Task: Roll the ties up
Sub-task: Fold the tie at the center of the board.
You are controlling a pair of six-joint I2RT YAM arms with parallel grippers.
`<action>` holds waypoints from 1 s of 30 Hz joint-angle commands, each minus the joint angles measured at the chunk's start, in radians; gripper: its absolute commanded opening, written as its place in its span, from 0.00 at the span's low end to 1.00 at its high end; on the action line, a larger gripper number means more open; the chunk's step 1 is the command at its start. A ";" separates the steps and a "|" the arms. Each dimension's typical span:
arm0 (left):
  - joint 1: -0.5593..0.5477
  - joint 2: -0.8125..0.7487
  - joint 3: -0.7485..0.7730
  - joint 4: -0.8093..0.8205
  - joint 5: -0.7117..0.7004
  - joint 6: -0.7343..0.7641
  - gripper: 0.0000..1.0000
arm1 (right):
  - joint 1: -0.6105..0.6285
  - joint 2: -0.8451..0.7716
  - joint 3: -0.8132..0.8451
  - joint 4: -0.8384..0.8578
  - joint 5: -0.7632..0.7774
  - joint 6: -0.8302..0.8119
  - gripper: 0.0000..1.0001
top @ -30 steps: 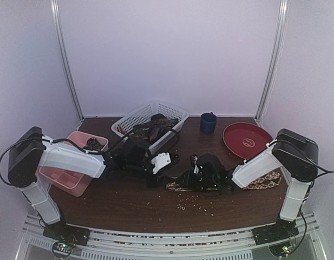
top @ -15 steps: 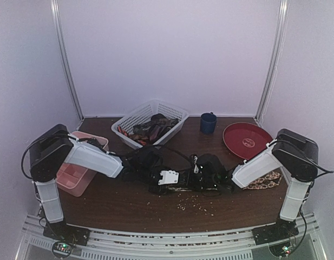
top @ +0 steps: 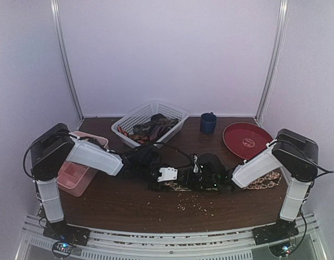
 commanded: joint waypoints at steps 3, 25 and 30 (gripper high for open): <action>0.012 0.040 0.055 -0.060 0.036 0.001 0.61 | -0.005 0.013 -0.009 0.039 -0.019 0.013 0.19; 0.029 0.017 0.050 -0.059 0.068 -0.022 0.52 | -0.003 0.047 -0.014 0.038 -0.034 0.033 0.20; 0.029 -0.077 -0.002 0.009 0.028 -0.083 0.55 | -0.003 0.042 -0.015 0.029 -0.015 0.010 0.19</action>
